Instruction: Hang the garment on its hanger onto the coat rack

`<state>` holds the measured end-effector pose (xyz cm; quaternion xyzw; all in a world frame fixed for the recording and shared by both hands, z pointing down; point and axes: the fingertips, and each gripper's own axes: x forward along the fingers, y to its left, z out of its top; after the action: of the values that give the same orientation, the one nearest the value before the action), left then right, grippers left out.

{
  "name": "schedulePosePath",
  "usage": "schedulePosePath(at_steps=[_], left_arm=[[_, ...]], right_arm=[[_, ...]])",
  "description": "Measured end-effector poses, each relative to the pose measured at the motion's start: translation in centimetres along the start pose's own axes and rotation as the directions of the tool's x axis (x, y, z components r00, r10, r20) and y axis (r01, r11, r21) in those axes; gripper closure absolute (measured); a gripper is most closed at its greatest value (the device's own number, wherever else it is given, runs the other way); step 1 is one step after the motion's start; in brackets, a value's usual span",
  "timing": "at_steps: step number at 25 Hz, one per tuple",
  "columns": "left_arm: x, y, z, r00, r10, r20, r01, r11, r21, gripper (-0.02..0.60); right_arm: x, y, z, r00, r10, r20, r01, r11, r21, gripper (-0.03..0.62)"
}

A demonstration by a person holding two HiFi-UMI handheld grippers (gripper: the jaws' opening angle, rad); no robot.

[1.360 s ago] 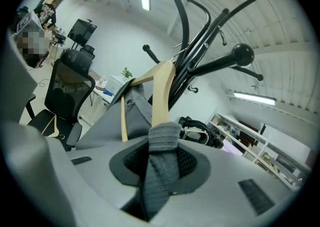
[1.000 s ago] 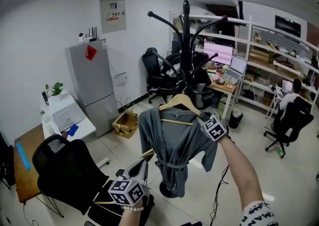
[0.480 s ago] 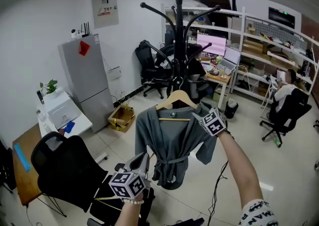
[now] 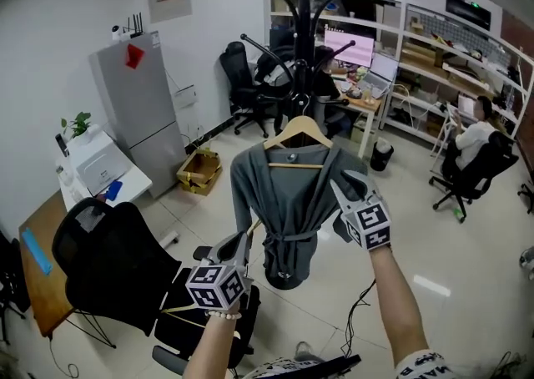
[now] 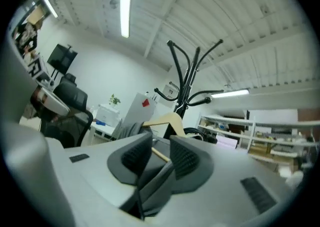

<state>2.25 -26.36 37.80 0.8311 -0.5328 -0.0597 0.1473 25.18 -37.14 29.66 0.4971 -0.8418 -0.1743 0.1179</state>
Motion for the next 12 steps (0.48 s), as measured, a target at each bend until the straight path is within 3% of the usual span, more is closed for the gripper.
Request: schedulePosePath(at_steps=[3,7,12], left_arm=[[-0.7,-0.1,-1.3,1.000,0.001,-0.023,0.000,0.999,0.039,0.594],[-1.1,-0.5,-3.9,0.997,-0.002,-0.072,0.007,0.997,0.079,0.594],[-1.6,-1.0,-6.7,0.994,-0.006,-0.112,0.015,0.997,0.074,0.594]], right_arm=[[-3.7,4.0,-2.6,1.000,-0.006,-0.022,0.010,0.983,0.181,0.591],[-7.6,8.4,-6.7,0.995,0.017,-0.096,0.021,0.925,0.380,0.594],[-11.5,10.8,-9.4,0.983,-0.011,-0.186,0.094,0.890,0.447,0.591]])
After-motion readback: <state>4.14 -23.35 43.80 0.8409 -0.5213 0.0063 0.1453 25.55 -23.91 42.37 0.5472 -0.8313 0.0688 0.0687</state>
